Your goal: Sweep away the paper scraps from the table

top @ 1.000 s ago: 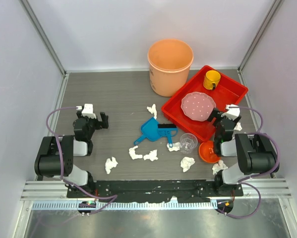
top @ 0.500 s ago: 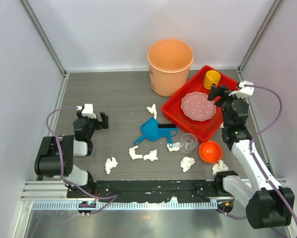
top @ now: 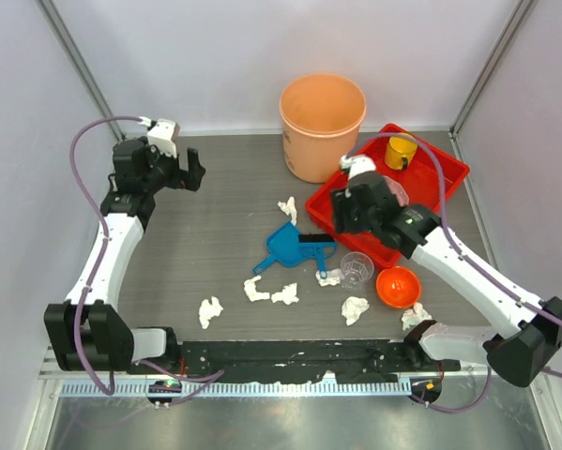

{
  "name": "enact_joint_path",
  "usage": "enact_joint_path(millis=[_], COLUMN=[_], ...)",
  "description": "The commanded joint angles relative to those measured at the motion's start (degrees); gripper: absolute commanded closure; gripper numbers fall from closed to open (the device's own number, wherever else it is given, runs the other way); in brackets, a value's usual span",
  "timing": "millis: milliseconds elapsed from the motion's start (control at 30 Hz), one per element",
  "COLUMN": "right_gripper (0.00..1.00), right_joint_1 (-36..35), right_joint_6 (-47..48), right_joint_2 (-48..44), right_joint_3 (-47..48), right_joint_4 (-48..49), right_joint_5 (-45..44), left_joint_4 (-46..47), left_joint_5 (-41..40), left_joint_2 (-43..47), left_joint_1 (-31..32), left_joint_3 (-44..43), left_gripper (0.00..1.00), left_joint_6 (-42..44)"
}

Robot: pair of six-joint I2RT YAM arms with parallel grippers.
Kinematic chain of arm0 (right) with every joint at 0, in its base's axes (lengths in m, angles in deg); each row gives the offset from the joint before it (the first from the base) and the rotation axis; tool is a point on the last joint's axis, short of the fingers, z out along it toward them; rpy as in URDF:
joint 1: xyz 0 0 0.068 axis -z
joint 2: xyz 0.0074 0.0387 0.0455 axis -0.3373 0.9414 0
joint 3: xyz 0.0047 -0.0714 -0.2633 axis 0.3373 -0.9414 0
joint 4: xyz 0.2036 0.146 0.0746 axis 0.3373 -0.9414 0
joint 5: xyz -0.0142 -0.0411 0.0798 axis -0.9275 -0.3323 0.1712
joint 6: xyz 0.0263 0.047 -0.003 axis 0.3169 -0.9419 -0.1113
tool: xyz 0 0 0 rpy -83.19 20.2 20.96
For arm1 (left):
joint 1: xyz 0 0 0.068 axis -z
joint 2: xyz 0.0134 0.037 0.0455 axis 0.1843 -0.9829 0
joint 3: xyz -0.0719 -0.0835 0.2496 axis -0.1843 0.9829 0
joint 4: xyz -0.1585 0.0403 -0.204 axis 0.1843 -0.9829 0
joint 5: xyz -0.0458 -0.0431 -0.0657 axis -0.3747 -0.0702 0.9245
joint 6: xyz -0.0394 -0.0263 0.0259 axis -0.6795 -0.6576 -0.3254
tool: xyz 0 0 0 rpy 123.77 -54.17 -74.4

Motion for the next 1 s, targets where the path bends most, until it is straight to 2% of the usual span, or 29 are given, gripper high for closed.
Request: enact_joint_path(millis=[0,67,200,333,433,500,667,767,800,867,900,967], right_gripper=[0.39,0.39,0.38,0.38,0.42,0.44,0.57,0.73,0.84,0.95,0.99,0.99], right_joint_1=[-9.85,-12.92,-15.66,-16.72,-16.81,-16.81,-16.81,-16.81,-16.72,-16.81,-16.81,-16.81], right_joint_6=[-5.72,-8.73,-14.01,-16.65,-16.39,-14.55,-14.63,-14.63,-14.54,-14.46,-14.45,-14.45], right_joint_2=[4.13,5.81,7.05,6.96,7.22,7.83,13.28,13.47,13.38,13.29,13.20,12.85], right_joint_3=[2.51,2.43,0.50,-2.40,-6.00,-9.69,-7.94,-8.38,-8.38,-7.95,-7.42,-5.14], right_joint_4=[-16.81,-19.38,-21.50,-20.80,-16.94,-10.47,-10.86,-10.51,-10.34,-9.98,-10.33,-11.99], right_joint_5=[-5.41,-8.75,-9.65,-9.39,-8.07,-7.98,-10.08,-10.97,-10.53,-9.12,-8.68,-7.28], left_joint_4=[-27.83,-32.06,-37.42,-37.61,-37.35,-36.73,-36.82,-36.91,-36.91,-36.91,-36.99,-37.08], left_joint_5=[2.37,2.37,3.07,5.18,5.88,6.15,5.97,5.98,6.24,6.50,6.68,6.85], left_joint_2=[2.92,5.12,6.45,6.62,6.36,6.27,6.97,7.24,7.24,7.24,7.15,7.24], left_joint_1=[2.99,3.35,3.35,3.44,3.44,3.44,3.44,3.44,3.44,3.44,3.44,3.44], left_joint_3=[-2.56,-2.39,-2.65,-2.21,-2.47,-2.47,-2.74,-2.65,-2.65,-2.56,-2.56,-2.65], left_gripper=[0.00,0.00,0.00,0.00,0.00,0.00,0.00,0.00,0.00,0.00,0.00,0.00], left_joint_6=[7.15,8.56,8.66,8.13,7.25,7.34,7.42,7.69,7.69,7.69,7.86,8.12])
